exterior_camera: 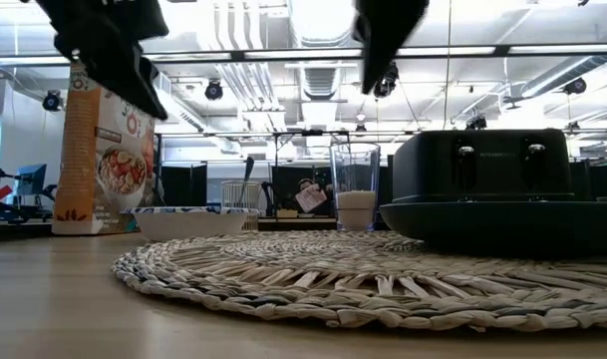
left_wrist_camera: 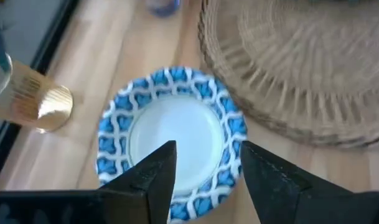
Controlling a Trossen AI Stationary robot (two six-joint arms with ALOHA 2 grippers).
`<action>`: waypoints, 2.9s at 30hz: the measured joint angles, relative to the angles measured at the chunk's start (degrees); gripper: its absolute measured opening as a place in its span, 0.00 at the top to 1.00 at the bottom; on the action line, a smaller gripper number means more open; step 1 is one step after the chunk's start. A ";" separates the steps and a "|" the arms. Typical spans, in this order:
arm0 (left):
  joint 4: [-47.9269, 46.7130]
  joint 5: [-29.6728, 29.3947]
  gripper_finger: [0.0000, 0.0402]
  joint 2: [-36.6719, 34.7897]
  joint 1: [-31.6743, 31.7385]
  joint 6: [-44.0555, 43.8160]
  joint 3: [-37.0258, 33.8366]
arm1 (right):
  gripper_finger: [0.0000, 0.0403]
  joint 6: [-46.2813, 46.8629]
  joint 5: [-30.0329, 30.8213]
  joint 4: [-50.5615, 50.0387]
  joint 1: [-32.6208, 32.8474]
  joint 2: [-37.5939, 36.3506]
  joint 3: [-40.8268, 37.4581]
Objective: Arrange a breakfast setting
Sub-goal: Put the white patterned bowl to the left of the black plate on the brown table mat
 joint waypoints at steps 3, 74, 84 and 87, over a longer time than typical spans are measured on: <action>0.01 1.47 0.60 3.46 -0.07 -0.16 -0.02 | 0.67 1.93 0.00 0.17 -0.23 -2.05 -5.34; 27.50 10.39 0.99 28.93 -22.47 9.26 4.90 | 0.67 15.99 1.72 15.83 -0.28 -28.33 -39.60; 33.19 10.02 0.99 37.27 -23.12 11.00 5.05 | 0.67 16.17 2.39 17.32 -0.26 -28.31 -39.60; 33.08 10.53 0.99 39.33 -23.05 14.05 7.47 | 0.67 16.16 2.39 17.66 -0.26 -28.31 -39.60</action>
